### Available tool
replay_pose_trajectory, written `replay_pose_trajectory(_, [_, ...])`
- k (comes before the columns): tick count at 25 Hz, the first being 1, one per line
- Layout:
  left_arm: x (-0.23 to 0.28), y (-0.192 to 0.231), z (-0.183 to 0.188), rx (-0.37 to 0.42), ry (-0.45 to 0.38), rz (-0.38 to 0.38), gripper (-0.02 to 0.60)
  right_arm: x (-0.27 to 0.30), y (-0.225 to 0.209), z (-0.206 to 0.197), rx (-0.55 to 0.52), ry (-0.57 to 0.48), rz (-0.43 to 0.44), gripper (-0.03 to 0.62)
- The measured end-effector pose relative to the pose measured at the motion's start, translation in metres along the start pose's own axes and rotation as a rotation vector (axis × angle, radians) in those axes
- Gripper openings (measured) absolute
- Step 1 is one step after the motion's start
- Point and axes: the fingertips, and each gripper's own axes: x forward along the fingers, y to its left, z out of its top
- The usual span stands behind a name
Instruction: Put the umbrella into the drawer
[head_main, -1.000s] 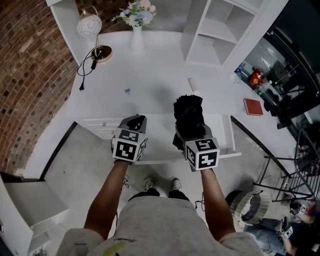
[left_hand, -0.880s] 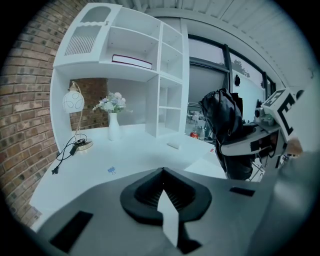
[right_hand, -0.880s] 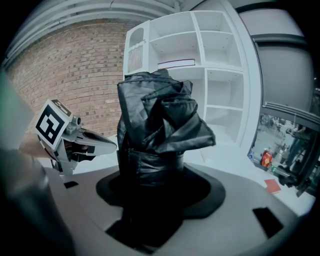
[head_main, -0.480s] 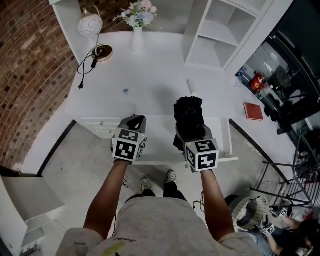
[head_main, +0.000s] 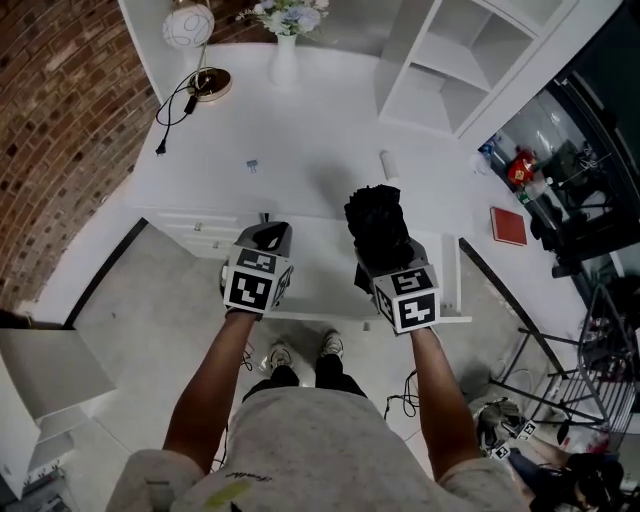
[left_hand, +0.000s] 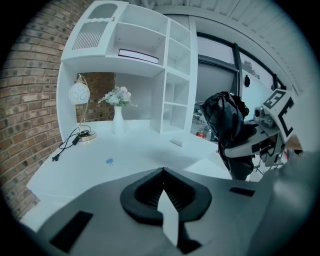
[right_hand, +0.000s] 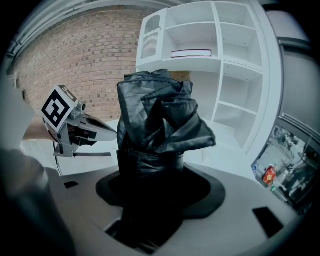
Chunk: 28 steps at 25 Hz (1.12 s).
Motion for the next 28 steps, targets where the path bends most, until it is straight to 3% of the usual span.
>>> replay_pose_trajectory(28, [0.016,0.004,-0.052,-0.057,0.070,0.041,-0.003,0.048,0.015,-0.088,-0.269,0.355,0.192,0.256])
